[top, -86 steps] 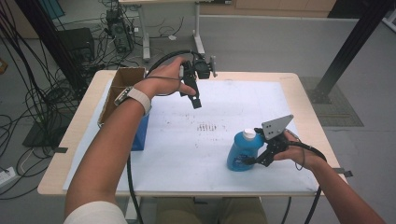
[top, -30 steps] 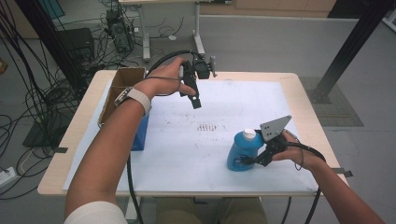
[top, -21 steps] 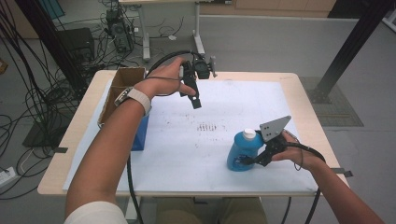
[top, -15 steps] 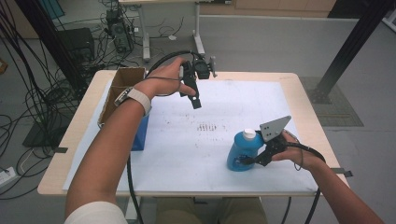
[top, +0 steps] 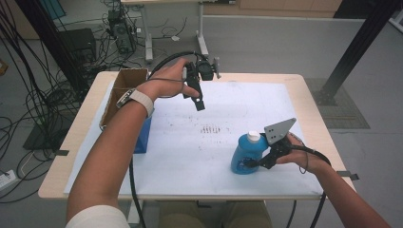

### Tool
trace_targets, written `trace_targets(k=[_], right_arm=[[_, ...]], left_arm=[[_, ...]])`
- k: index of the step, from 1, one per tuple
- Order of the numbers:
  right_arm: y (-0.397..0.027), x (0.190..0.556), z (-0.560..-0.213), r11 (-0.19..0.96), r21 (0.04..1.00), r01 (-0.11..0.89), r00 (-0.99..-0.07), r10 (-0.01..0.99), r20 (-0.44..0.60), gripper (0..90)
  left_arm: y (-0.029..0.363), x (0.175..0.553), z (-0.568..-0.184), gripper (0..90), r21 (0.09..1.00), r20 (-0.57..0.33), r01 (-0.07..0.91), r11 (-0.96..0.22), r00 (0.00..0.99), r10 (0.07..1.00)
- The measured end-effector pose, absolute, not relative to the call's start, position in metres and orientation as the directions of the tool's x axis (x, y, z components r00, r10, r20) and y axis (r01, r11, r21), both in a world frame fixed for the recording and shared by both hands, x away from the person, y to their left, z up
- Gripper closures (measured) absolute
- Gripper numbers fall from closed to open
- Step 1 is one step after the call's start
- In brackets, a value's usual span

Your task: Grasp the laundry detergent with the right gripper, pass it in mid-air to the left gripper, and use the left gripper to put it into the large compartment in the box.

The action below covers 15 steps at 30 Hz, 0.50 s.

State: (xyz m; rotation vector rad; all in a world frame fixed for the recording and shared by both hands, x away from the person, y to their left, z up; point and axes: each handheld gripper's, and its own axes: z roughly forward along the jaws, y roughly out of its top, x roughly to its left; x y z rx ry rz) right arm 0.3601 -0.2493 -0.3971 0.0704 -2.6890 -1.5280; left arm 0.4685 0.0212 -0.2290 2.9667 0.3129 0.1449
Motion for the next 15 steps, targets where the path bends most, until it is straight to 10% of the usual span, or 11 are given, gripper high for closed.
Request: trace_targets(k=[15], right_arm=[[-0.2487, 0.3603, -0.3983, 0.502, 0.865, -0.017, -0.998, -0.061, 0.016, 40.2]], left_arm=[[0.0215, 0.4685, -0.2290, 11.1, 0.164, 0.079, 0.199, -0.966, 0.974, 0.214]])
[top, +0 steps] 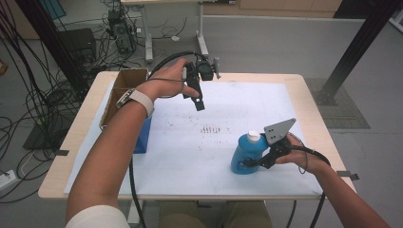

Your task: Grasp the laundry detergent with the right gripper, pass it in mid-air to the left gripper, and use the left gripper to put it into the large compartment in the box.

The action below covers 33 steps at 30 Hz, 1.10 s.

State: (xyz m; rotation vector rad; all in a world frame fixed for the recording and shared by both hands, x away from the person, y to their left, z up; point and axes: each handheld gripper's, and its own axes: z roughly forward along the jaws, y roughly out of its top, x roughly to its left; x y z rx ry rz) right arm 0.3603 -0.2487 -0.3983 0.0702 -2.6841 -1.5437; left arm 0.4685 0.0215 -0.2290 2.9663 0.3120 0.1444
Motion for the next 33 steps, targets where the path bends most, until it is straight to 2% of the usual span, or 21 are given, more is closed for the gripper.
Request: trace_targets(k=[33], right_arm=[[-0.2494, 0.3610, -0.4013, 0.483, 0.875, -0.013, -0.998, -0.061, 0.019, 42.3]], left_arm=[[0.0213, 0.4680, -0.2302, 11.2, 0.169, 0.076, 0.200, -0.965, 0.974, 0.216]])
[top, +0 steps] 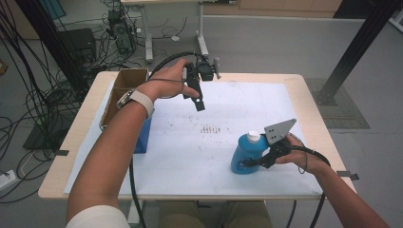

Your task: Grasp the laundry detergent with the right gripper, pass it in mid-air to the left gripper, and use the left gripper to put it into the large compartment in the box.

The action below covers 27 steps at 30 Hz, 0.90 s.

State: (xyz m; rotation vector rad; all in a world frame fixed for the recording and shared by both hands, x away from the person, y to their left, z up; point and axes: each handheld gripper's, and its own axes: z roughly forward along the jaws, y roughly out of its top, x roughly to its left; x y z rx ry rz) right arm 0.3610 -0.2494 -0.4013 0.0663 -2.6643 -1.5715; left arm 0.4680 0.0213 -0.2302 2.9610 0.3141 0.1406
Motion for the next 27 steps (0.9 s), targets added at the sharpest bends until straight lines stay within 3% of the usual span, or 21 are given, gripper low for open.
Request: trace_targets(k=[27], right_arm=[[-0.2498, 0.3599, -0.4012, 0.485, 0.874, -0.012, -0.999, -0.051, 0.015, 43.4]], left_arm=[[0.0204, 0.4666, -0.2294, 11.3, 0.164, 0.080, 0.198, -0.966, 0.974, 0.214]])
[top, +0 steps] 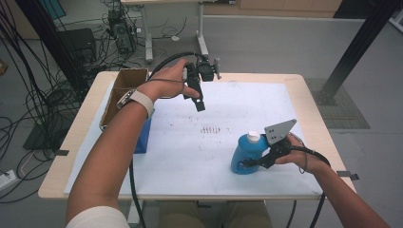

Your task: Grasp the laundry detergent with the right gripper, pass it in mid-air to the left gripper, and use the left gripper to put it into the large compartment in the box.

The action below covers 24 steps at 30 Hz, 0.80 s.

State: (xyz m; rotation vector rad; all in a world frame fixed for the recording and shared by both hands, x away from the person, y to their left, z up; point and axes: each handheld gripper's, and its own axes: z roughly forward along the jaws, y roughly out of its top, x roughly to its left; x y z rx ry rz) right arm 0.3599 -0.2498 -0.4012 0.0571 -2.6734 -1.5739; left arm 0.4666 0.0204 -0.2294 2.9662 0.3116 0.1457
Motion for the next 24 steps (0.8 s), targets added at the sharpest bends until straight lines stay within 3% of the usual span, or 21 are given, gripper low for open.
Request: trace_targets(k=[24], right_arm=[[-0.2496, 0.3605, -0.4011, 0.488, 0.873, -0.004, -0.998, -0.050, 0.023, 43.3]], left_arm=[[0.0208, 0.4669, -0.2292, 11.3, 0.162, 0.078, 0.200, -0.966, 0.974, 0.215]])
